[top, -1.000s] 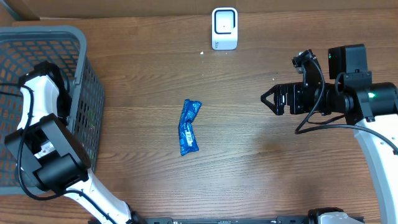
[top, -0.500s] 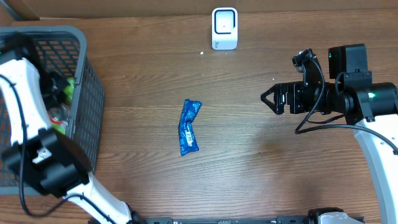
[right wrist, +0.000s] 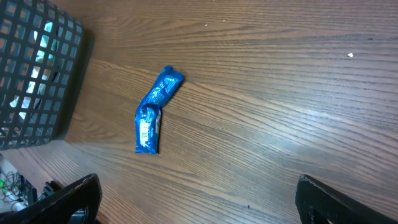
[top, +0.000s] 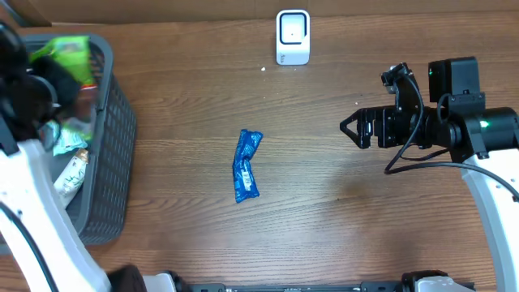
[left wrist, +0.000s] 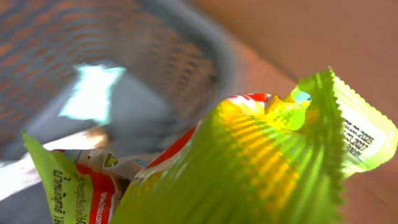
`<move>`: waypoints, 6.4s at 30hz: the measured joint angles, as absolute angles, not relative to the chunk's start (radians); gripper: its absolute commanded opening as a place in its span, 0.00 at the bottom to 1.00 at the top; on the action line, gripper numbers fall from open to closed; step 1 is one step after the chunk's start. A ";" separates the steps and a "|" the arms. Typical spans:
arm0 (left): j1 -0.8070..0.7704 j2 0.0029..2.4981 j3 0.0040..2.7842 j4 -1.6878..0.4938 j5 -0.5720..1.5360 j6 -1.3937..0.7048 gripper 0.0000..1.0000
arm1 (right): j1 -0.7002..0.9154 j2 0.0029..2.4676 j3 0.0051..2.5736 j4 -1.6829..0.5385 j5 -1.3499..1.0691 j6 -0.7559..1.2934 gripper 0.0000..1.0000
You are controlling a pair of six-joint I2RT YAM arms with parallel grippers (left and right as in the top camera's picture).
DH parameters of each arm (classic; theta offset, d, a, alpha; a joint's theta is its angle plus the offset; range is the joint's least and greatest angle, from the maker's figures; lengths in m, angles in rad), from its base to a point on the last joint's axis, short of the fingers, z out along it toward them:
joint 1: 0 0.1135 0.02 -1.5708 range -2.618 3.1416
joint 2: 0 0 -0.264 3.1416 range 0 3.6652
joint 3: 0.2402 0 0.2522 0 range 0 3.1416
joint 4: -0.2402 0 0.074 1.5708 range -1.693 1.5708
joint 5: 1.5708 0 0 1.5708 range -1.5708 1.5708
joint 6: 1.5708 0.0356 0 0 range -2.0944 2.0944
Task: Scan the item barcode
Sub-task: 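Place the green snack bag on the table right of the blue bar, then reach into the basket and grasp the mint-green wrapped pack with left gripper, then lift the mint-green pack out and set it left of the blue bar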
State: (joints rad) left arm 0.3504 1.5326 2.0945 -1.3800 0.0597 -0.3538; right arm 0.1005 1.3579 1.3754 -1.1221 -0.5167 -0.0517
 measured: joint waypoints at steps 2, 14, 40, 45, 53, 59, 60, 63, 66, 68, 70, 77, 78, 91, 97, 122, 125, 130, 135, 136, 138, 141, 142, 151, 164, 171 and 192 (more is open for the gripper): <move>0.258 1.488 2.094 -1.380 0.075 -0.338 0.04 | 0.101 1.358 1.375 -1.121 -0.516 -0.051 1.00; -0.329 1.582 1.809 -1.187 0.063 -0.524 0.04 | 0.049 1.358 1.376 -1.119 -0.405 0.106 0.91; -0.645 2.064 1.655 -0.840 -0.017 -0.877 1.00 | -0.208 1.358 1.378 -1.161 -0.411 0.242 0.92; -0.619 2.034 1.879 -1.005 -0.100 -0.684 1.00 | -0.208 1.358 1.379 -1.161 -0.411 0.236 0.92; -0.518 1.786 2.224 -1.312 -0.327 -0.532 1.00 | -0.208 1.358 1.380 -1.172 -0.412 0.227 0.93; -0.188 1.636 2.251 -1.472 -0.392 -0.577 1.00 | -0.208 1.358 1.380 -1.177 -0.412 0.215 0.93; -0.127 1.631 2.251 -1.499 -0.394 -0.590 1.00 | -0.208 1.358 1.380 -1.178 -0.412 0.215 0.93; 0.031 1.639 2.250 -1.537 -0.398 -0.615 0.99 | -0.208 1.358 1.380 -1.179 -0.412 0.213 0.93; 0.174 1.656 2.244 -1.524 -0.401 -0.624 1.00 | -0.208 1.358 1.380 -1.179 -0.412 0.212 0.93; 0.257 1.674 2.244 -1.481 -0.401 -0.612 1.00 | -0.208 1.358 1.380 -1.179 -0.412 0.212 0.93; 0.331 1.703 2.244 -1.431 -0.393 -0.574 0.93 | -0.207 1.358 1.380 -1.179 -0.413 0.212 0.93; 0.430 1.885 2.243 -1.434 -0.317 -0.451 0.89 | -0.208 1.358 1.380 -1.183 -0.414 0.212 0.93; 0.438 1.912 2.243 -1.435 -0.308 -0.443 0.89 | -0.207 1.358 1.380 -1.185 -0.414 0.211 0.93; 0.536 2.157 2.215 -1.383 -0.253 -0.334 0.81 | -0.207 1.358 1.380 -1.189 -0.414 0.209 0.93; 0.553 2.183 2.055 -1.264 -0.254 -0.254 0.79 | -0.208 1.358 1.380 -1.189 -0.415 0.199 0.94; 0.553 2.191 1.779 -0.847 -0.248 -0.122 0.58 | -0.208 1.358 1.380 -1.178 -0.414 0.183 0.93; 0.553 2.191 1.761 -0.823 -0.238 -0.123 0.59 | -0.208 1.358 1.380 -1.178 -0.414 0.183 0.93; 0.553 2.191 1.721 -0.794 -0.239 -0.122 0.55 | -0.207 1.358 1.380 -1.178 -0.414 0.183 0.93; 0.552 2.190 1.718 -0.795 -0.251 -0.123 0.19 | -0.208 1.358 1.380 -1.175 -0.415 0.183 0.93; 0.551 2.190 1.718 -0.794 -0.253 -0.120 0.16 | -0.207 1.358 1.380 -1.174 -0.414 0.183 0.93; 0.551 2.185 1.718 -0.794 -0.254 -0.119 0.08 | -0.207 1.358 1.380 -1.174 -0.414 0.183 0.96; 0.551 2.183 1.718 -0.796 -0.254 -0.123 0.04 | -0.208 1.358 1.380 -1.172 -0.415 0.183 0.96; 0.551 2.182 1.718 -0.796 -0.253 -0.125 0.04 | -0.208 1.358 1.380 -1.171 -0.414 0.183 0.96; 0.551 2.183 1.771 -0.943 -0.235 -0.177 0.04 | -0.208 1.358 1.380 -1.160 -0.415 0.183 0.96; 0.548 2.083 2.193 -1.213 0.074 -0.256 0.04 | -0.207 1.358 1.381 -1.160 -0.415 0.183 0.97; 0.446 1.816 2.261 -1.218 0.280 -0.251 0.04 | -0.208 1.358 1.381 -1.160 -0.414 0.183 0.98; -0.269 1.842 1.738 -1.316 -0.054 -0.391 0.04 | -0.207 1.358 1.382 -1.164 -0.414 0.183 1.00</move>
